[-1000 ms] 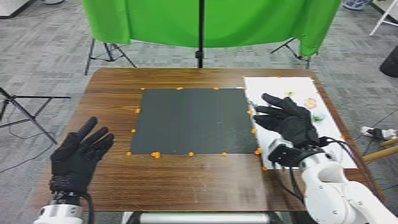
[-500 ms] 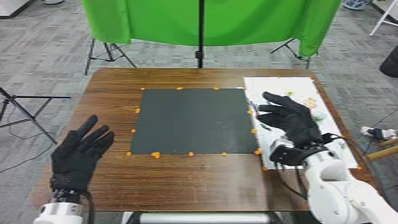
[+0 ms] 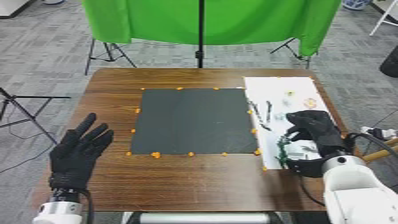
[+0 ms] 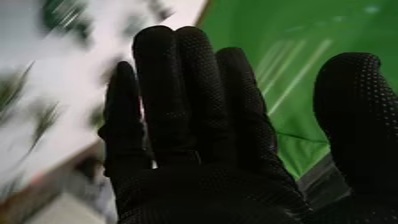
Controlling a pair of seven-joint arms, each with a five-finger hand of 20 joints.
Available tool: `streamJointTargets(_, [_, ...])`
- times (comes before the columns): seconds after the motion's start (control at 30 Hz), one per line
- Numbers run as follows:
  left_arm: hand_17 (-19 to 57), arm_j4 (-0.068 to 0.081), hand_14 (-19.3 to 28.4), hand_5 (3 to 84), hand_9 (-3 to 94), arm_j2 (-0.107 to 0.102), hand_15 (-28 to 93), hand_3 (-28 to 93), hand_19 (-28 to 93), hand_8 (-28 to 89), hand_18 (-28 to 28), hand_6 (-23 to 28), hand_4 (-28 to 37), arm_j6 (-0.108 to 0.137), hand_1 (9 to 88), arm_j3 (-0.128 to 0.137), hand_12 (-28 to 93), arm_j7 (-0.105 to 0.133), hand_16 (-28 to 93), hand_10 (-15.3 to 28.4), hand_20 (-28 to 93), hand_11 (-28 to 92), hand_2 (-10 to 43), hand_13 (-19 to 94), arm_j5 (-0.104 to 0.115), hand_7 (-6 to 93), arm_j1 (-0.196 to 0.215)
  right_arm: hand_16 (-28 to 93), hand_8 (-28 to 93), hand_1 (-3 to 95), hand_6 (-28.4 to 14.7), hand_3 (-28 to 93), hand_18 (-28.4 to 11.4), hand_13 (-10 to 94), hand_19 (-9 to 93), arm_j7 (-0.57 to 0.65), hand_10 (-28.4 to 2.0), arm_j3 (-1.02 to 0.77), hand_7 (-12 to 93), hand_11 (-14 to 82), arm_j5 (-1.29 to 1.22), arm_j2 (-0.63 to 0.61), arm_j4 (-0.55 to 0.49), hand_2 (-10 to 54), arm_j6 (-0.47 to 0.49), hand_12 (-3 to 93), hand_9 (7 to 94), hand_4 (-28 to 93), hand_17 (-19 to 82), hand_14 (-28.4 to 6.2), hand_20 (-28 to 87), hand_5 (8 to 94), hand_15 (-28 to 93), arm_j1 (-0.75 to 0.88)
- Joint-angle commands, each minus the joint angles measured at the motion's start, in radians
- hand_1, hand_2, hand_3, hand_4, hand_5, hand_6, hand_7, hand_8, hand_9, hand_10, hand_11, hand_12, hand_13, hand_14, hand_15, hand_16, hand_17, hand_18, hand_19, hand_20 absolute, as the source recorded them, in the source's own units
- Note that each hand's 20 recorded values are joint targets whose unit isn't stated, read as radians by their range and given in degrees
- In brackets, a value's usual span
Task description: Arrange flowers
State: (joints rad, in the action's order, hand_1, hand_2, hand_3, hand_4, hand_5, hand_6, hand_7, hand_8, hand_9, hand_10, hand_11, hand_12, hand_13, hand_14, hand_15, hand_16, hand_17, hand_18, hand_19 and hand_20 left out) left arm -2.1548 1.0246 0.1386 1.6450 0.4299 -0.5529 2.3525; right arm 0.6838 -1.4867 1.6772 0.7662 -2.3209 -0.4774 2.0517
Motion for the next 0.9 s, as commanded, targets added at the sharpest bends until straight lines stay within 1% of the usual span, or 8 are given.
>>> streamJointTargets(0.03, [-10.2, -0.003, 27.4, 38.5, 35.5, 0.012, 47, 77, 56, -10, 28.0, 6.6, -28.3, -0.012, 19.2, 0.009, 10, -0.015, -9, 19.6, 7, 21, 5.5, 23, -0.013, 10.4, 0.024, 10, -14, 25.1, -4.6, 76, -27.0, 59, 72, 0.230, -16.9, 0.054, 19, 34.6, 0.392, -0.025, 0.008, -2.7, 0.129, 15.3, 65.9, -26, 19, -15.5, 29, 57.3, 63, -0.005])
streamJointTargets(0.13, [-10.2, -0.002, 27.4, 38.6, 35.5, 0.012, 47, 77, 56, -10, 28.0, 6.6, -28.3, -0.016, 19.4, 0.011, 10, -0.025, -9, 19.6, 7, 21, 5.6, 23, -0.024, 10.4, 0.025, 11, -13, 25.5, -4.8, 76, -27.2, 60, 74, 0.257, -17.0, 0.088, 19, 34.4, 0.428, -0.038, 0.023, -2.9, 0.143, 15.3, 66.9, -26, 20, -15.6, 29, 58.6, 63, -0.014])
streamJointTargets(0.2, [-10.2, -0.004, 27.4, 38.5, 35.5, 0.006, 47, 77, 56, -10, 28.0, 6.5, -28.3, -0.013, 19.6, 0.009, 10, -0.018, -9, 19.6, 7, 21, 5.7, 23, -0.016, 10.4, 0.028, 11, -13, 25.9, -4.7, 75, -27.3, 62, 75, 0.279, -17.0, 0.134, 20, 34.4, 0.493, -0.058, 0.043, -2.8, 0.168, 15.3, 68.0, -26, 22, -15.2, 29, 60.2, 63, -0.026])
streamJointTargets(0.47, [-10.2, -0.007, 27.4, 38.3, 35.3, 0.023, 47, 77, 56, -10, 28.1, 6.6, -28.3, -0.019, 19.7, 0.023, 10, -0.040, -8, 19.7, 7, 20, 6.0, 23, -0.028, 10.4, 0.034, 11, -13, 26.3, -4.4, 75, -27.5, 64, 77, 0.338, -16.7, 0.317, 20, 34.5, 0.650, -0.092, 0.102, -3.0, 0.283, 15.8, 70.0, -25, 22, -14.7, 28, 61.3, 64, -0.128])
streamJointTargets(0.53, [-10.2, -0.008, 27.5, 38.3, 35.3, 0.018, 47, 77, 56, -10, 28.1, 6.7, -28.3, -0.017, 19.6, 0.021, 10, -0.036, -8, 19.7, 7, 20, 6.0, 23, -0.022, 10.4, 0.033, 12, -13, 26.4, -4.5, 75, -27.6, 64, 77, 0.359, -16.6, 0.365, 20, 34.5, 0.672, -0.089, 0.120, -3.0, 0.336, 15.9, 70.3, -25, 23, -14.6, 28, 61.8, 64, -0.174])
streamJointTargets(0.57, [-10.2, -0.007, 27.6, 38.3, 35.3, 0.027, 47, 78, 56, -10, 28.1, 6.7, -28.3, -0.021, 19.6, 0.024, 10, -0.049, -8, 19.7, 7, 20, 6.0, 23, -0.027, 10.4, 0.027, 12, -13, 26.4, -4.5, 75, -27.6, 64, 77, 0.372, -16.6, 0.382, 20, 34.5, 0.674, -0.088, 0.126, -3.1, 0.355, 15.9, 70.3, -25, 23, -14.6, 28, 61.9, 64, -0.191])
streamJointTargets(0.77, [-10.2, -0.009, 27.6, 37.8, 35.2, 0.025, 47, 78, 56, -10, 28.1, 6.7, -28.3, -0.014, 19.7, 0.026, 10, -0.046, -9, 19.6, 7, 21, 6.1, 23, -0.025, 10.4, 0.031, 12, -13, 26.8, -5.0, 74, -28.0, 65, 80, 0.402, -16.9, 0.501, 20, 34.8, 0.689, -0.079, 0.172, -3.1, 0.484, 16.4, 70.8, -25, 25, -14.9, 28, 63.1, 66, -0.304])
streamJointTargets(0.9, [-10.2, -0.010, 27.5, 37.7, 35.2, 0.027, 46, 78, 56, -10, 28.1, 6.7, -28.3, -0.012, 19.6, 0.026, 10, -0.055, -8, 19.7, 7, 21, 6.1, 23, -0.023, 10.4, 0.026, 13, -13, 28.1, -4.8, 72, -27.9, 67, 83, 0.437, -16.8, 0.590, 21, 36.7, 0.679, -0.058, 0.208, -3.3, 0.596, 17.2, 72.9, -24, 26, -14.1, 28, 67.7, 68, -0.392])
